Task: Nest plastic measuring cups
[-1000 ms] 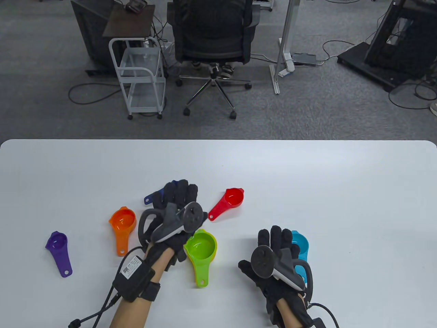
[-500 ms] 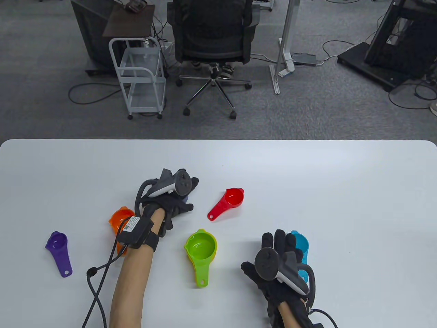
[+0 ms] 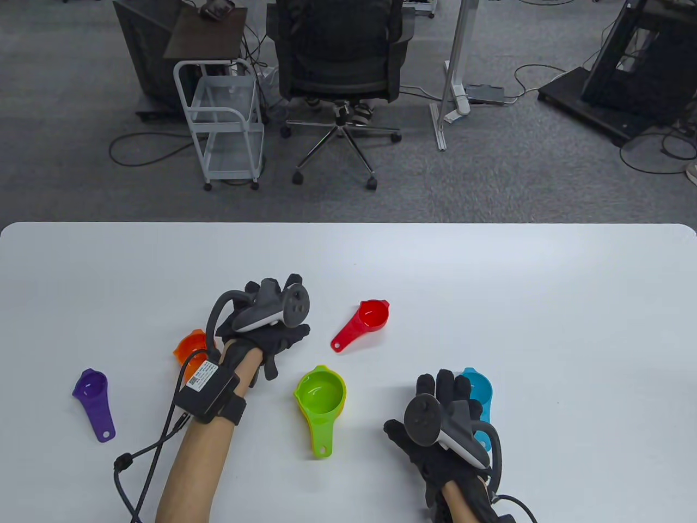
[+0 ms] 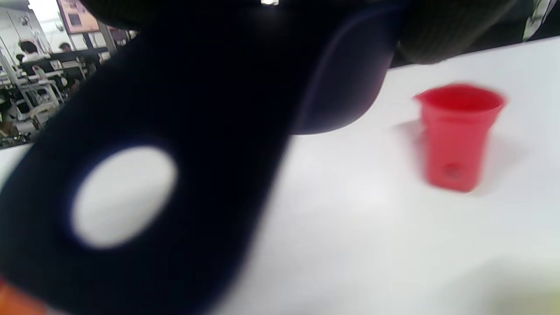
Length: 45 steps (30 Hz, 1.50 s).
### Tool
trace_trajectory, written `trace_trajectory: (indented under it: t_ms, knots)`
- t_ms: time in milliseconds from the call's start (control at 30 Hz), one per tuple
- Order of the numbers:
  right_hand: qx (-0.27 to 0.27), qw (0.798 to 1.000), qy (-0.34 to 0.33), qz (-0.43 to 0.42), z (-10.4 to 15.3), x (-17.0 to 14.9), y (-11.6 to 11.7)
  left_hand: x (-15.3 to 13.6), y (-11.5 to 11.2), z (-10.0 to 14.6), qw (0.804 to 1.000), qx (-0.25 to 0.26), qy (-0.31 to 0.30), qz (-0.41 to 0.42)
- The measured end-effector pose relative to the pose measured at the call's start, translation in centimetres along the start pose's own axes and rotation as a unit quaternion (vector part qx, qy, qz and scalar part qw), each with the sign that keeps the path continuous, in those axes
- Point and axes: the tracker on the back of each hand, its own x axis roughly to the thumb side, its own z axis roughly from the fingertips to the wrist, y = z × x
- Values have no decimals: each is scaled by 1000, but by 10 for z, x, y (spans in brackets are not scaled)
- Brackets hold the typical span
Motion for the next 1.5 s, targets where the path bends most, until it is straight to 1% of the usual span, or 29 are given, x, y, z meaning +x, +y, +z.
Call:
trace_trajectory:
  t_ms: [100, 200, 267, 300, 400, 433, 467, 533, 667, 767, 933, 1133, 1500]
  knots:
    - [1, 1000, -8, 8, 0, 5, 0, 15, 10, 35, 997, 65, 28, 27]
    - [2, 1000, -13, 20, 0, 9, 0, 32, 9, 60, 994, 54, 42, 80]
    - [4, 1000, -13, 26, 0, 11, 1, 44, 5, 71, 993, 46, 54, 95]
    - [4, 999, -12, 30, 0, 12, 0, 51, 1, 78, 990, 52, 74, 111]
    - [3, 999, -10, 33, 1, 13, 0, 66, -11, 87, 977, 60, 134, 153]
    - [5, 999, -10, 32, 1, 12, 0, 70, -13, 86, 976, 54, 135, 160]
    - [6, 999, -9, 31, 1, 12, 0, 76, -17, 85, 978, 33, 138, 152]
    - [9, 999, -7, 31, 0, 11, 1, 85, -22, 84, 979, 17, 148, 140]
    - [15, 999, -3, 29, 0, 10, 0, 103, -27, 78, 981, 1, 153, 118]
    - [16, 999, -2, 29, 0, 10, 0, 111, -31, 72, 982, -25, 158, 99]
    - [20, 999, 0, 25, 0, 9, 0, 115, -38, 69, 983, -49, 161, 78]
    - [29, 999, 5, 22, 1, 8, 1, 115, -46, 65, 980, -74, 165, 81]
    - [40, 999, 6, 22, 1, 8, 2, 117, -54, 61, 978, -85, 178, 68]
